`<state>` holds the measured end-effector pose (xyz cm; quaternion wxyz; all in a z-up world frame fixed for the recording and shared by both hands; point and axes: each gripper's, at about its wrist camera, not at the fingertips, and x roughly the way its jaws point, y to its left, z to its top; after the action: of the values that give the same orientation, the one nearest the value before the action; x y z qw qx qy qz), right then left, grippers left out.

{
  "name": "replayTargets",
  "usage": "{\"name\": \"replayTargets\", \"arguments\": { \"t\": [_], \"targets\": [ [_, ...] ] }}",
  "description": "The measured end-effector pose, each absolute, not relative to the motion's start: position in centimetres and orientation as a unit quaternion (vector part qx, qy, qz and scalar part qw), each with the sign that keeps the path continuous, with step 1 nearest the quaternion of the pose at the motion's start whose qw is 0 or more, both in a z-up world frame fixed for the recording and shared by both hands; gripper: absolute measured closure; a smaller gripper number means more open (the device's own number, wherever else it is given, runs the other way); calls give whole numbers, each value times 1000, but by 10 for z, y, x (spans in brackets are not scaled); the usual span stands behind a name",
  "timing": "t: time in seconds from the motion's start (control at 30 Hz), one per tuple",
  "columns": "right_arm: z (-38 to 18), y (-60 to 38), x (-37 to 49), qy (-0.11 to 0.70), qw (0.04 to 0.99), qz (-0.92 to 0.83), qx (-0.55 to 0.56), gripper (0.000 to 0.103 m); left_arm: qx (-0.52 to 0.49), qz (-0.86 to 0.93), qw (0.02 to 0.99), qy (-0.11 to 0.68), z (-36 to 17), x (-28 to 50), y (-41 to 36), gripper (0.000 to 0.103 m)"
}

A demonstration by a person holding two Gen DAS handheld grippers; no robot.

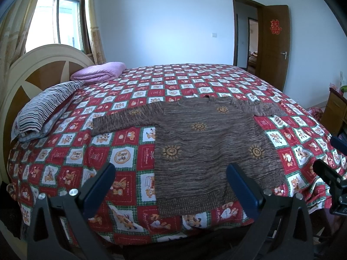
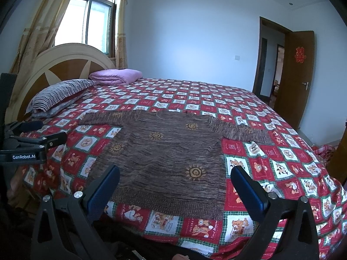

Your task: Fold small clothes

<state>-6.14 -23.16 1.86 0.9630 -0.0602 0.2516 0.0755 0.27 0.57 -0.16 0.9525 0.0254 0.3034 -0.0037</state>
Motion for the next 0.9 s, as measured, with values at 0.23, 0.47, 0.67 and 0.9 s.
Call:
{"name": "replayTargets", "arguments": {
  "t": [0.23,0.47,0.67,0.9],
  "targets": [
    [15,-232,-58,258,961,78,-59,1,25,-4,952,305,-2,3,6,0],
    [15,-233,-57,259,961,80,-58,1,25,-4,951,307,-12,-1,6,0],
    [1,-254,-34,277,956,100,7,1,25,-4,947,319,-22,15,8,0],
    [-48,-280,24,351,934,67,11,1,34,4,948,317,-26,59,14,0]
  ]
}}
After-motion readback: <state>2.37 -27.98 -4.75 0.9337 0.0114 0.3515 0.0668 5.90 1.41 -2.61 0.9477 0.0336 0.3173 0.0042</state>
